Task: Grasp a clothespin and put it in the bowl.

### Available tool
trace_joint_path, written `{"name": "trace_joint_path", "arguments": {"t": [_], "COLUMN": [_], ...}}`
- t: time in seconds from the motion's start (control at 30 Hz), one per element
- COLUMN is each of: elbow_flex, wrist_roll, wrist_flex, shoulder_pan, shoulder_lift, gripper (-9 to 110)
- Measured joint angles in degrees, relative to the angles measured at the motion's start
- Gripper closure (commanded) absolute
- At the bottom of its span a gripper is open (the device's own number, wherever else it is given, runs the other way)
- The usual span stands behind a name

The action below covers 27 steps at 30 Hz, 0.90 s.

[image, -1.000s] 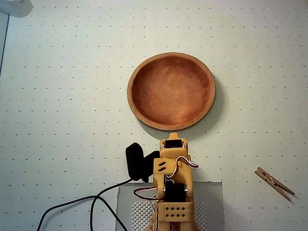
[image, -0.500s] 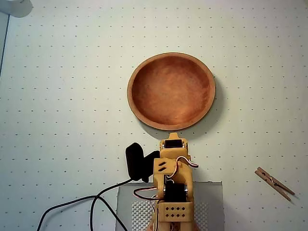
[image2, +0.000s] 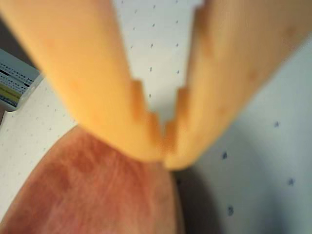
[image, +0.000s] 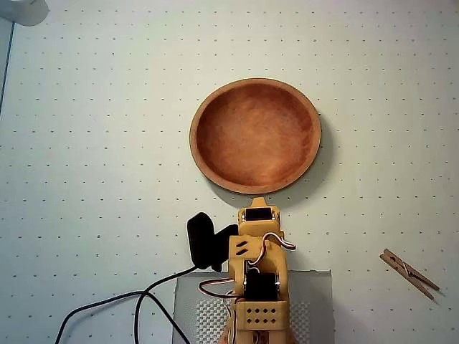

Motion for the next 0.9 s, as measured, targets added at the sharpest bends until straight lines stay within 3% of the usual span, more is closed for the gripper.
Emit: {"name": "trace_joint_path", "arguments": {"t": [0.17,0.37,0.6,0.9], "elbow_flex": [-4.7,-25.8,-52.9,-70.8], "wrist_roll": [-1.4,-13.4,-31.0,-51.3], "wrist_flex": [0.9,8.2,19.5,33.5], "shoulder_pan": [0.0,0.0,0.0,2.2], "shoulder_lift": [0.0,-3.3,-22.3,-51.7], "gripper": [104,104,104,104]}}
